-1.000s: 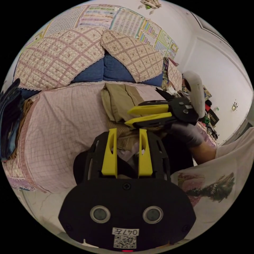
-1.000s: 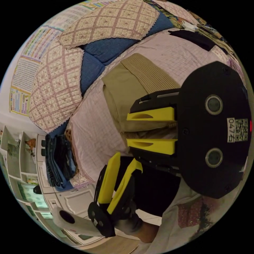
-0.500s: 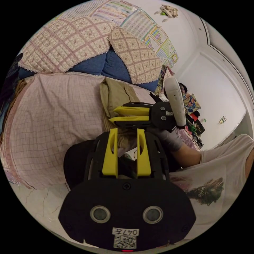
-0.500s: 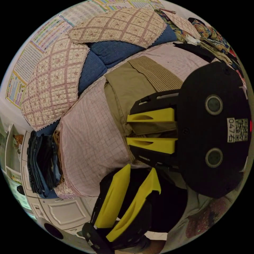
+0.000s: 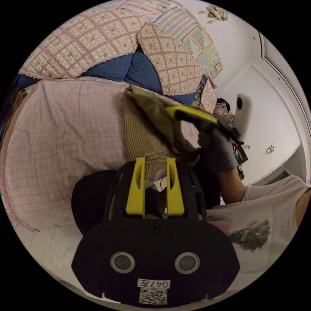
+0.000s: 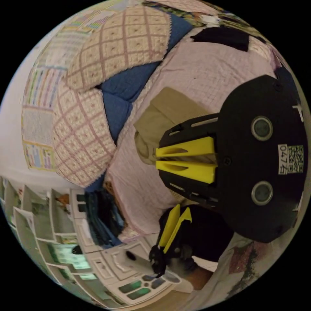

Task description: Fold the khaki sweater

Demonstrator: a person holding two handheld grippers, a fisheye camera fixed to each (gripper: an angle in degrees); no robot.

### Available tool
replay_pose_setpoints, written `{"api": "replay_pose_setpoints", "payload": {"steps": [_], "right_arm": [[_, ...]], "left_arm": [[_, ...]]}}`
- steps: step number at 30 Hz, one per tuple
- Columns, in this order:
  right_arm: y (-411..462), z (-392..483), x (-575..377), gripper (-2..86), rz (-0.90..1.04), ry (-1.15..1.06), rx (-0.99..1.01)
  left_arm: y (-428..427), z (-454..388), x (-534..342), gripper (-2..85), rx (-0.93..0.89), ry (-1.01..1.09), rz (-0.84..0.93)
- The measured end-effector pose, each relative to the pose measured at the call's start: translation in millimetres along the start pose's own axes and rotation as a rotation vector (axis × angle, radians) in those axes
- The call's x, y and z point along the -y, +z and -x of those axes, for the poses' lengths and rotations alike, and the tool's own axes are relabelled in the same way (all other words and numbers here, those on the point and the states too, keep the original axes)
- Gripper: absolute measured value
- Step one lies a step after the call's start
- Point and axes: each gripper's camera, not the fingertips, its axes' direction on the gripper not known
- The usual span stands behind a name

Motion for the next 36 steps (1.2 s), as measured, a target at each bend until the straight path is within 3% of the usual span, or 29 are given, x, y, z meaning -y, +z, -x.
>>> {"api": "replay_pose_setpoints", "payload": {"steps": [5,10,15,21,27,36], "right_arm": [[-118,-115,-133,-0.2,-0.172,0.303,-0.134],[-164,-181,-289,-0.2,-0.145,0.601,-0.227],[-142,-225,-423,-0.2,-0.05,0.842,-0.13],[-138,-263,-526,-0.2,-0.178,0.997,0.027],[-141,-287,-585,2.9,-0.213,0.952,0.121],[-127,-323,-669,4.2,-0.263,1.0,0.237]], "left_arm": [[7,-32,-1,9.8,0.046,0.025,0.0],[13,-80,-4,10.7,0.167,0.097,-0.001],[68,-170,-1,13.6,0.401,0.327,0.112],[143,-253,-6,13.9,0.482,0.576,0.114],[216,-233,-29,13.2,0.589,0.587,0.17],[180,-131,-77,-0.1,0.539,0.471,0.054]]}}
